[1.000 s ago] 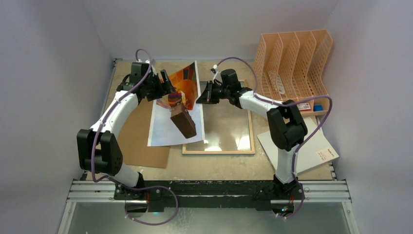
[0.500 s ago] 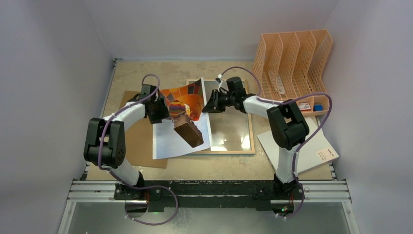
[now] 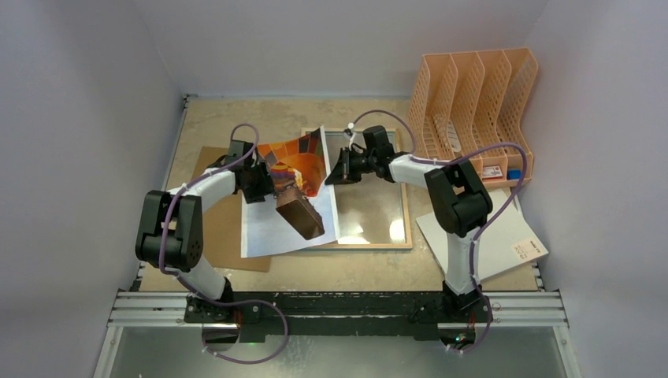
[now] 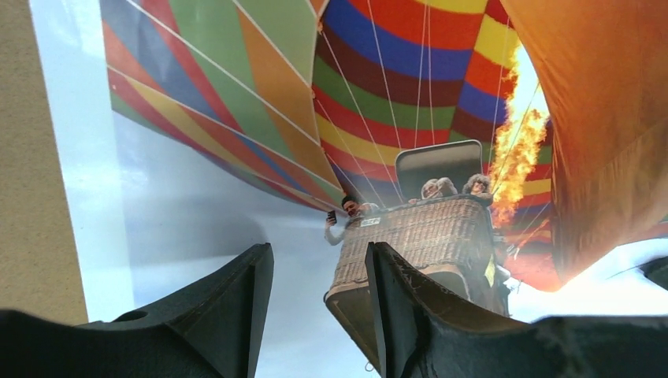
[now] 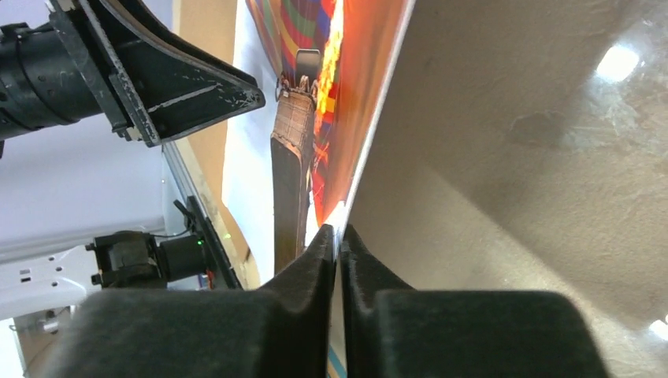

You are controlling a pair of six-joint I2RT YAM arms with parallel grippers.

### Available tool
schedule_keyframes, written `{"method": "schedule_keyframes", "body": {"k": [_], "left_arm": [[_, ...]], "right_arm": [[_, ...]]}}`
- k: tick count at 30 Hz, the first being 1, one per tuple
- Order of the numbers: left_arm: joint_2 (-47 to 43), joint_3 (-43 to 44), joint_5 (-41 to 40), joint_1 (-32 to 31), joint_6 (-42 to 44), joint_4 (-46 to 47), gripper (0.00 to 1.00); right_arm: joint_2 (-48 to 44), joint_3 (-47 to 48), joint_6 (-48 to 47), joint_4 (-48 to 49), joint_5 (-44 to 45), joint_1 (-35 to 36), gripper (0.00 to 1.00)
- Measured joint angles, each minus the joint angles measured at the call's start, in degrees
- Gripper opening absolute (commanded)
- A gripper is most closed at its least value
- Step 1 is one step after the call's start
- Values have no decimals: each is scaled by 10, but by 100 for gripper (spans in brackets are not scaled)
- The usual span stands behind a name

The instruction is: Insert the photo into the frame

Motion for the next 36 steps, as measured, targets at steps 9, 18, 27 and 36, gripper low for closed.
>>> {"method": "schedule_keyframes", "body": {"k": [9,18,27,36], "left_arm": [[-3,46,14,0,3,-14,71],[1,94,40,0,3,-1,79],[45,119,64,0,11,2,77],[84,116,120,-21,-4,37,74]], "right_arm": [[-4,59,-41,-130,48,1,0],[-98,167,-116,-321,101,-7,0],[-179,245,-143,-477,214,-59,0],[-202,319,-159,-613,337,-66,0]]}}
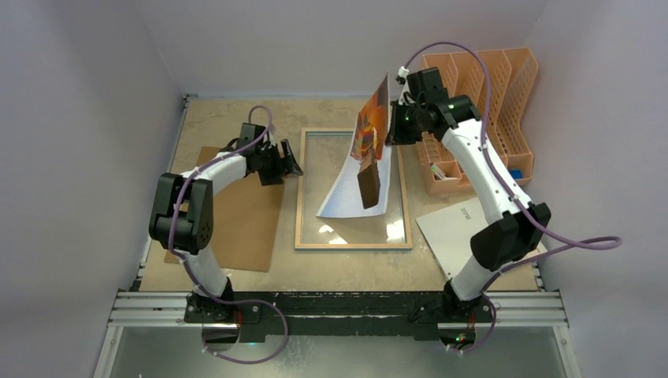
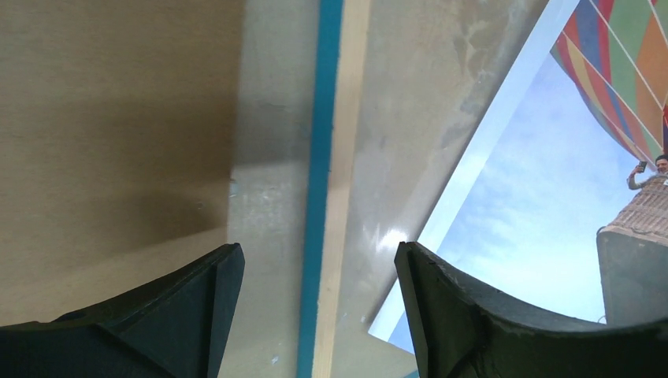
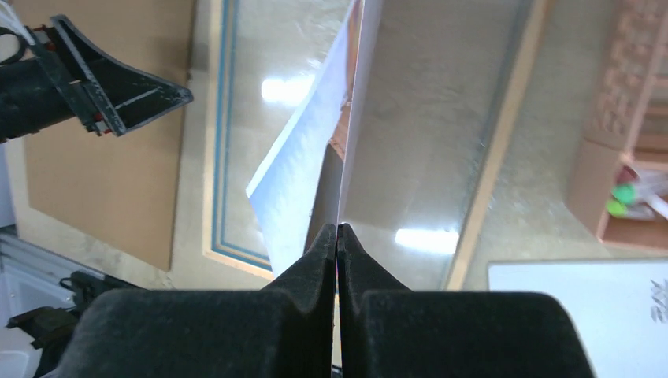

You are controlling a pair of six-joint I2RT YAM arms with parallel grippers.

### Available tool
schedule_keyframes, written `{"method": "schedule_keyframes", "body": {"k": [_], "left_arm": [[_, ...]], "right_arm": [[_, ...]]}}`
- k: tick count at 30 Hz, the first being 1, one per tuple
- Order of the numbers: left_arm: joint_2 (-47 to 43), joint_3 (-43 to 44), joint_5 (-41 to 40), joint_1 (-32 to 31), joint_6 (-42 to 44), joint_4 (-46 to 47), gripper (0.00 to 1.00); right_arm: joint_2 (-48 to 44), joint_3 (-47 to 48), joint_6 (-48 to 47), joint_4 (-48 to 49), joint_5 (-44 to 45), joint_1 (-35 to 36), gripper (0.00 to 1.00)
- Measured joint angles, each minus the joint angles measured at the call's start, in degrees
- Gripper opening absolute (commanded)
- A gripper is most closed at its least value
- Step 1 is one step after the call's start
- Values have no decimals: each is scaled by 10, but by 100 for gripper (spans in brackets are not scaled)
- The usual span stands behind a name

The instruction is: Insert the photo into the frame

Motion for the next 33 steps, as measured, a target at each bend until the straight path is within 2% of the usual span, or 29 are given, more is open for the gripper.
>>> {"method": "schedule_keyframes", "body": {"k": [10,15,19,28,33], "left_arm": [[3,-9,-8,-18,-11,27,73],[3,-9,-11,-18,-11,28,73],[-4,-9,-16,-18,-11,27,73],[-43,4,-55,-18,-18,17,75],[-74,12,-113,-17,-33,-6,78]], "right_arm": [[-46,34,9,-80,145,0,0],[-49,90,3,-82,236,0,0],[-68,106,-26,-39,289,0,0],[-97,114,-128,92,276,11,0],[-42,109,-166,103,276,80,0]]}}
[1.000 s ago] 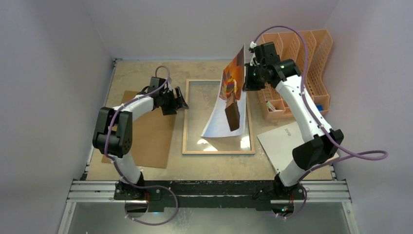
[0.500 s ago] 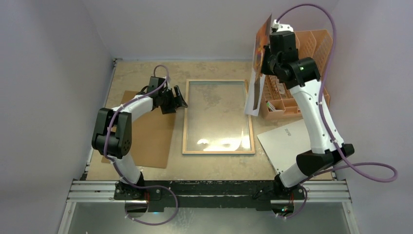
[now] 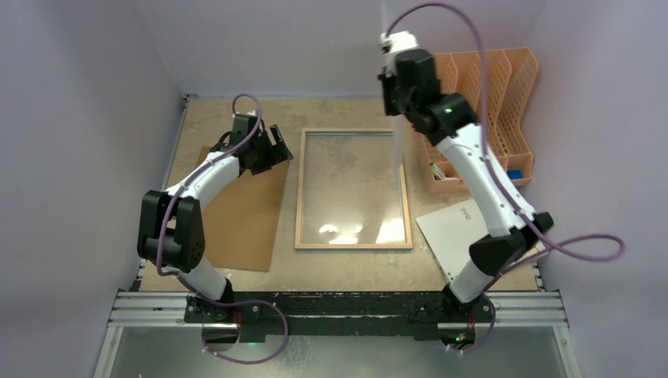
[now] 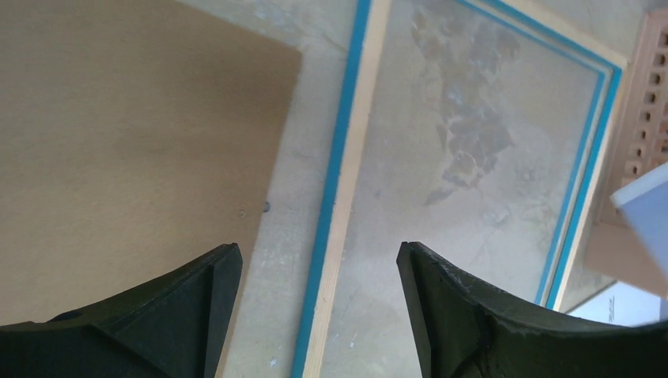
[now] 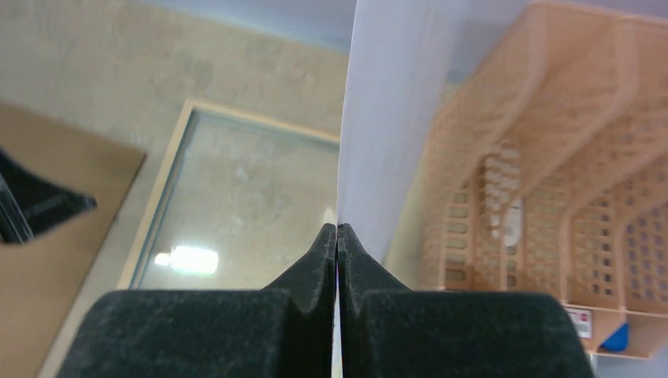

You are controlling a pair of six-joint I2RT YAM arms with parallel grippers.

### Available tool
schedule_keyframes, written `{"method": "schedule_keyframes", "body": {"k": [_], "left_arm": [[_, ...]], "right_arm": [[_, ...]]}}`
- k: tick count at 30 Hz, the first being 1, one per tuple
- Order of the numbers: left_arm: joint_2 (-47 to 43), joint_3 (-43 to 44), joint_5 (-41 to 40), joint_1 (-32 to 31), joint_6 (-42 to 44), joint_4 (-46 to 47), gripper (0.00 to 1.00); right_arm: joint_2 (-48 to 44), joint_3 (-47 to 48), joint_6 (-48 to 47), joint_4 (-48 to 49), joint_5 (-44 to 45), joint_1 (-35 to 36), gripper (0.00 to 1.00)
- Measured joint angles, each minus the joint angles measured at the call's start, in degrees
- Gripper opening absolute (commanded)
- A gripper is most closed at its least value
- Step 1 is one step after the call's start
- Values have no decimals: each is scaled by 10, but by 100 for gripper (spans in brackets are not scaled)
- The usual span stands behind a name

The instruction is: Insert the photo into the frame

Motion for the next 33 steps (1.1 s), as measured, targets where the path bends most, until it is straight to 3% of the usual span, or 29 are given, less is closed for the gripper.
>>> {"method": "schedule_keyframes", "body": {"k": [5,11,23,33], "left_arm": [[-30,3,-76,9,-29,-43,83],[-71,3,-125,25,-42,-63,87],[-89,-14,-46,25,-20,-12,91],[-99,-122,-21,25,-56,152,95]], "right_arm": [[96,-25,-4,-11,-29,62,0],[191,-52,40,0,-144,89,0],[322,-52,227,102,-370,86,0],[339,-52,301,177,-465,86,3]]}}
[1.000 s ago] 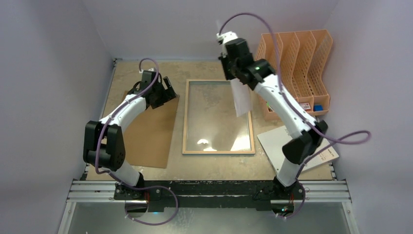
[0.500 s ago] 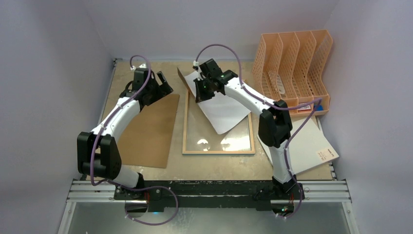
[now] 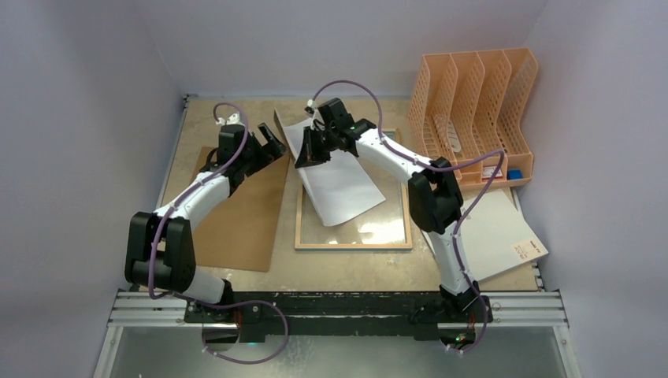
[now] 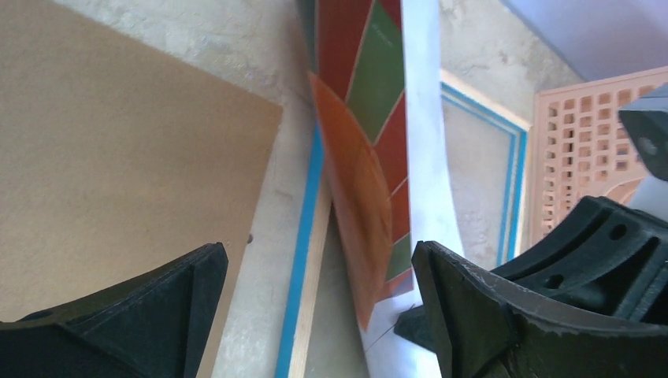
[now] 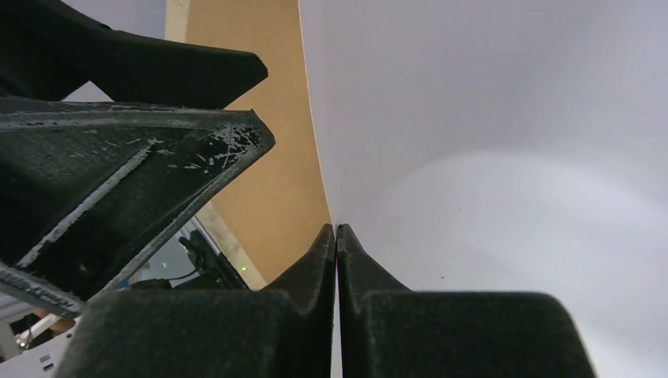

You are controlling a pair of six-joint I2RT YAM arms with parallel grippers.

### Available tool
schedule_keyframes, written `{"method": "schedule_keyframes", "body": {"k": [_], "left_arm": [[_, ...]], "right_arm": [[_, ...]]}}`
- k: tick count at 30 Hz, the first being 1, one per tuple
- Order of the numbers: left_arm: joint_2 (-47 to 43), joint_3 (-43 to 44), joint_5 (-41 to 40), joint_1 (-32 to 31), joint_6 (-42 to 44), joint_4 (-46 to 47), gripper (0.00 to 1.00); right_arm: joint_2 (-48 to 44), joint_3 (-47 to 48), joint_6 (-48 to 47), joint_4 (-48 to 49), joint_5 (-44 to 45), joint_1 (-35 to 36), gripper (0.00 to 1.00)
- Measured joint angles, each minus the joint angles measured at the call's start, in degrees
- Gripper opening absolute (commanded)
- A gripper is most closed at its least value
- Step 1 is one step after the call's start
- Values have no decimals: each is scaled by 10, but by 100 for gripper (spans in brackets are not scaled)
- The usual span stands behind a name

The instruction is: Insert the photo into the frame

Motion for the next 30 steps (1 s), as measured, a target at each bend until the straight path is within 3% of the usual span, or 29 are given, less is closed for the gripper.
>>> {"method": "schedule_keyframes", "body": {"k": [11,15,22,30], "left_arm": [[7,-7,12,0,-39,122,96],[45,-1,12,0,-62,144,95],[127,67,12,0,-87,36,90],[131,63,31,2,-86,17,75]], "right_arm": [[15,0,-2,29,-34,0,6],[27,0,-8,32,-56,0,22],[28,-3,-27,52,-105,0,50],[26,-56,-40,85,-152,-4,55]]}}
